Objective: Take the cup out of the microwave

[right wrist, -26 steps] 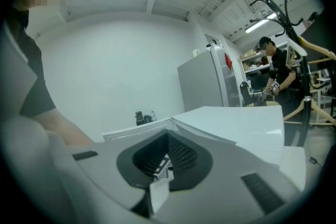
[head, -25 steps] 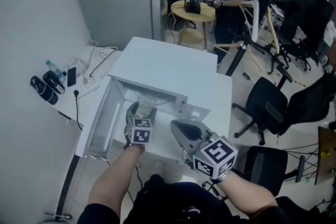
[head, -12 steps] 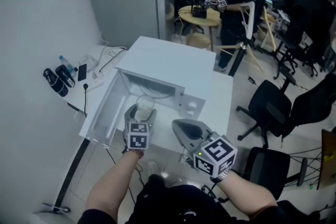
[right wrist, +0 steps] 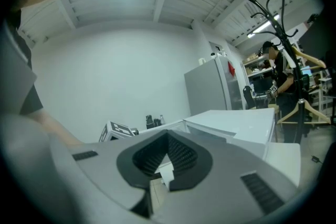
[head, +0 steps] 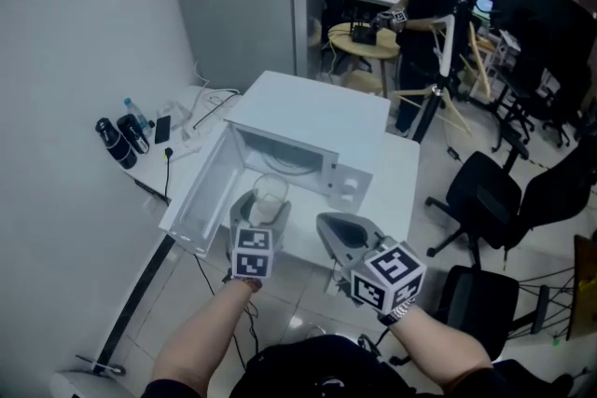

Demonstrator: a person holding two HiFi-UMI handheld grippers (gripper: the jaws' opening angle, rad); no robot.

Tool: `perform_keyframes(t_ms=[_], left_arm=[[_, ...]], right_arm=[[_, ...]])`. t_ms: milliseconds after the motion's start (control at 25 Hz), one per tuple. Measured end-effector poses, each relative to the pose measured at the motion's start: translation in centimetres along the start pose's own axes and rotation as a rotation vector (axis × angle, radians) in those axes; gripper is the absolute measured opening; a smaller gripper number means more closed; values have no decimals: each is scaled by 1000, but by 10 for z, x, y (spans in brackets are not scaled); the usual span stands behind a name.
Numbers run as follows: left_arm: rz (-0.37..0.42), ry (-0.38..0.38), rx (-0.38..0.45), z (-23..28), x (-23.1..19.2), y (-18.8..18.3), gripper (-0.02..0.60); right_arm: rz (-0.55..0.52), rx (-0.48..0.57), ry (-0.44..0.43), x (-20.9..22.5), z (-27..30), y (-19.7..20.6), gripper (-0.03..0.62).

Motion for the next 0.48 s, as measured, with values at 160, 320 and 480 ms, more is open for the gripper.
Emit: perform_keyframes(t_ms=[160,320,480], left_arm=[[0,22,20,-22,-1,-3,313],[3,51,38,-48,-5,-5,313],[11,83,61,-73,-12,-12,313]], right_arm=[[8,4,25,-12,-1,2,15],[15,3,63,-30,-5,5,15],[16,6,104,-51,-9,3,15]])
Point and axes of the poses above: the fingertips, and each gripper's own axes: z forward along the fingers, x to its right, y out of its underside, the point moved 6 cm from there along -z, backward along the fingers, and after that the axes turned 3 degrees about -x, right-handed, at the moved point
